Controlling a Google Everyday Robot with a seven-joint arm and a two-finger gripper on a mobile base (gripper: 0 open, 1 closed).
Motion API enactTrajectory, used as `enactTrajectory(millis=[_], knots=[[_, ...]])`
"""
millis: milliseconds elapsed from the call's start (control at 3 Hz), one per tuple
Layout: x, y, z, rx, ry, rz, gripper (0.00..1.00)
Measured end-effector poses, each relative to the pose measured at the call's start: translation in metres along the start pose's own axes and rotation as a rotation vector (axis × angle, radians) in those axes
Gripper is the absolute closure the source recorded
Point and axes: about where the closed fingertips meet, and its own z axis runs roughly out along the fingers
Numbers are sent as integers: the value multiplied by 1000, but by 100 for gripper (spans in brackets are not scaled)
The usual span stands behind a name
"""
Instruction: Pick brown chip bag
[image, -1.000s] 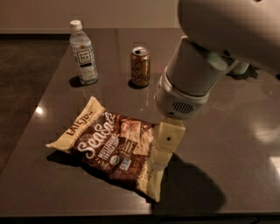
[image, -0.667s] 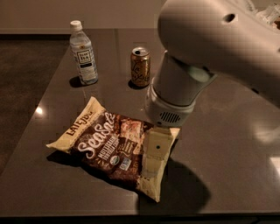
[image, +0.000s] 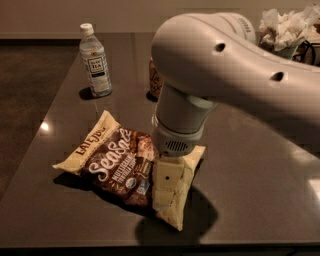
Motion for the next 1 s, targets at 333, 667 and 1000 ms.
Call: enactTrajectory(millis=[333, 667, 1000], knots=[[-1, -3, 8, -2, 27, -10, 18], [0, -8, 5, -3, 33, -3, 42], [0, -15, -12, 19, 19, 2, 65]])
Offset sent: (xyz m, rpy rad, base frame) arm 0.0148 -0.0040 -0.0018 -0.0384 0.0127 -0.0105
